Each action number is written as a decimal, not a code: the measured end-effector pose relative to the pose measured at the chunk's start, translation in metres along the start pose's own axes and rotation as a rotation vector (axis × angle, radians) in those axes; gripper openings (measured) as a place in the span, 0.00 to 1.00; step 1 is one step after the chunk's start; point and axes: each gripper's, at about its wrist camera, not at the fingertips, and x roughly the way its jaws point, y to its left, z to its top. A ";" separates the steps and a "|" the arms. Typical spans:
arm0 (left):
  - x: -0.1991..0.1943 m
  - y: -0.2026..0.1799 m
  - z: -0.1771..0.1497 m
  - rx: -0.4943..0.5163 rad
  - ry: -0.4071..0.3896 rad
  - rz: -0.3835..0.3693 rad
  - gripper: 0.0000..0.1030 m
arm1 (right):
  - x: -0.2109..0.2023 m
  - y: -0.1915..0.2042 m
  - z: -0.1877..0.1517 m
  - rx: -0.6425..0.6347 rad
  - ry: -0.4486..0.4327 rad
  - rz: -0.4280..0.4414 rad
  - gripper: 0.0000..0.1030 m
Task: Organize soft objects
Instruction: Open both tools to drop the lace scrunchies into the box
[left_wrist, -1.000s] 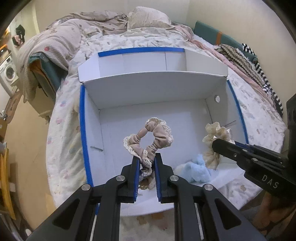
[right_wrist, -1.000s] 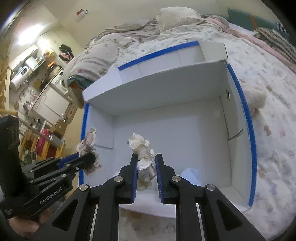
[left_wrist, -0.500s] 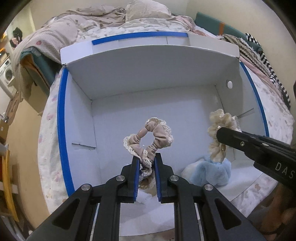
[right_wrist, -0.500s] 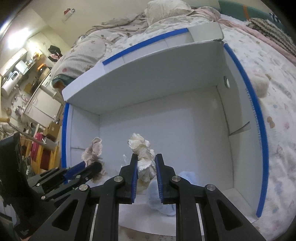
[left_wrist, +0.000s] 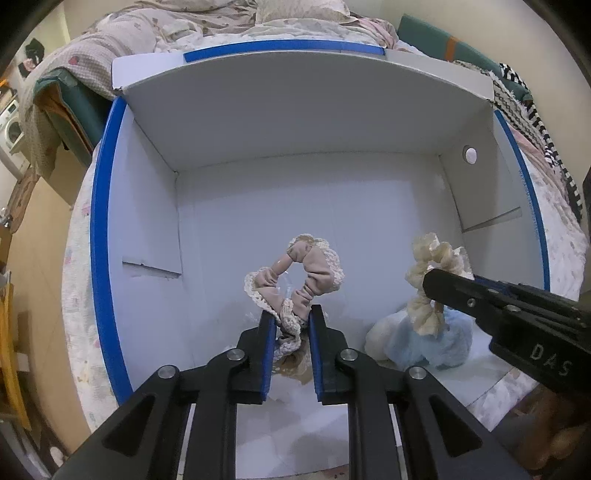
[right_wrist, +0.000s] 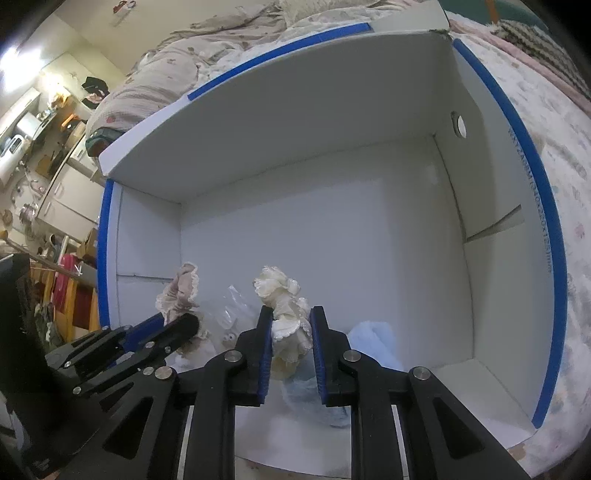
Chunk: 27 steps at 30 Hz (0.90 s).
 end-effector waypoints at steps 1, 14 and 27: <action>-0.001 0.000 0.000 -0.003 -0.002 -0.006 0.14 | 0.001 0.001 0.001 0.002 0.001 -0.001 0.20; -0.003 0.006 0.002 -0.027 0.000 -0.023 0.55 | 0.000 -0.004 0.002 0.039 -0.016 -0.020 0.70; -0.008 0.014 -0.001 -0.048 -0.009 0.006 0.56 | -0.004 -0.007 0.003 0.035 -0.039 -0.042 0.92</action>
